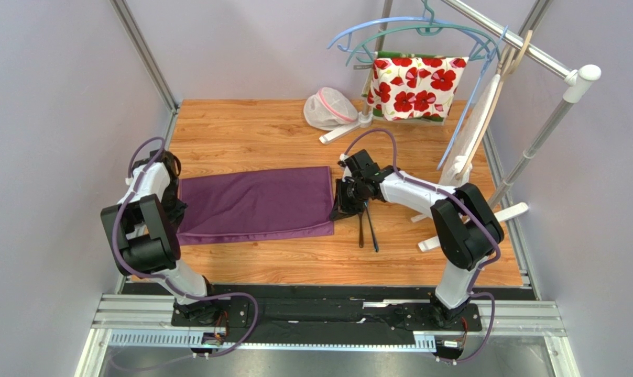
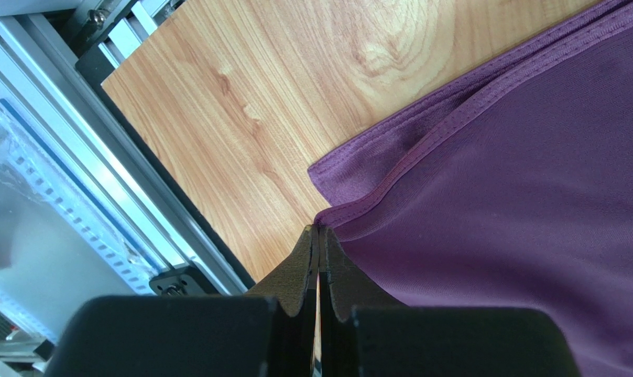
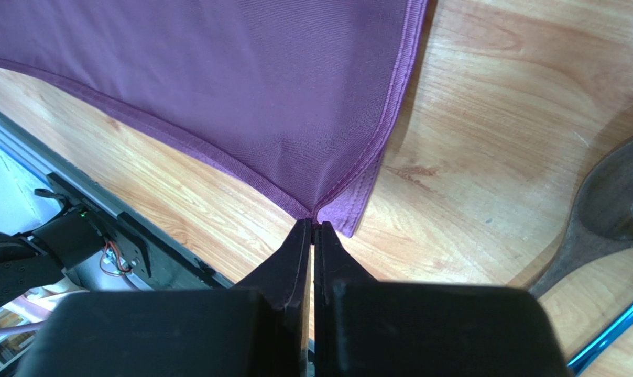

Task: Fold the napkin into a case and place the utensils inside
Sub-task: Fold and flatten the napkin at the center of the board.

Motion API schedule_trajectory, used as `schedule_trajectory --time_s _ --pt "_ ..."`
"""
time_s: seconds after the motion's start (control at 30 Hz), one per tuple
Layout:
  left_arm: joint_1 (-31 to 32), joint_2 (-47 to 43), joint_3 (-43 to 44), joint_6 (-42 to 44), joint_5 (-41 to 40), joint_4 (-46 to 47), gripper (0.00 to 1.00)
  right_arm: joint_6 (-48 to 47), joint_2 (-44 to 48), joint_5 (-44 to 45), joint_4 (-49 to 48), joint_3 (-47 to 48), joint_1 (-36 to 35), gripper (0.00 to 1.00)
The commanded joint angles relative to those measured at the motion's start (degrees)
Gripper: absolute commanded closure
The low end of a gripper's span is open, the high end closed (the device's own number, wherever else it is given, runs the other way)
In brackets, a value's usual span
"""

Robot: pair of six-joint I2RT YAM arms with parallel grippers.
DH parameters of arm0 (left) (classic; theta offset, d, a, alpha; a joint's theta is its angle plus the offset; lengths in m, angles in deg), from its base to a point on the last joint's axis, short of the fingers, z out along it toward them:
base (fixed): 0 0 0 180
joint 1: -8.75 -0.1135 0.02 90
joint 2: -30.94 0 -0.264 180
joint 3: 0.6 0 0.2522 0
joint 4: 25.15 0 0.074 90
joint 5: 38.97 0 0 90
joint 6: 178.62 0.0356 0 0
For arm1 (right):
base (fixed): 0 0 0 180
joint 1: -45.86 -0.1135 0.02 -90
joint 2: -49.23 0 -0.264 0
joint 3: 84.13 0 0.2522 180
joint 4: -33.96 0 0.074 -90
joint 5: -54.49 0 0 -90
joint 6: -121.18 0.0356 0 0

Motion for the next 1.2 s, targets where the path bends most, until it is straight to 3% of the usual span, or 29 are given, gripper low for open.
schedule_trajectory --time_s 0.0,0.33,0.63,1.17 --pt "-0.09 -0.61 0.52 -0.22 -0.16 -0.14 1.0 0.11 -0.9 0.3 -1.9 0.31 -0.21 1.0" --pt "-0.18 -8.34 3.95 -0.57 0.45 -5.15 1.0 -0.94 3.75 0.48 1.79 1.8 -0.47 1.0" --pt "-0.53 -11.25 1.67 -1.1 -0.69 -6.04 1.0 -0.5 5.87 -0.83 2.33 0.32 -0.56 1.0" --pt "-6.15 -0.8 -6.33 -3.47 3.52 -1.11 1.0 1.08 -0.72 -4.35 -1.36 -2.5 -1.35 1.0"
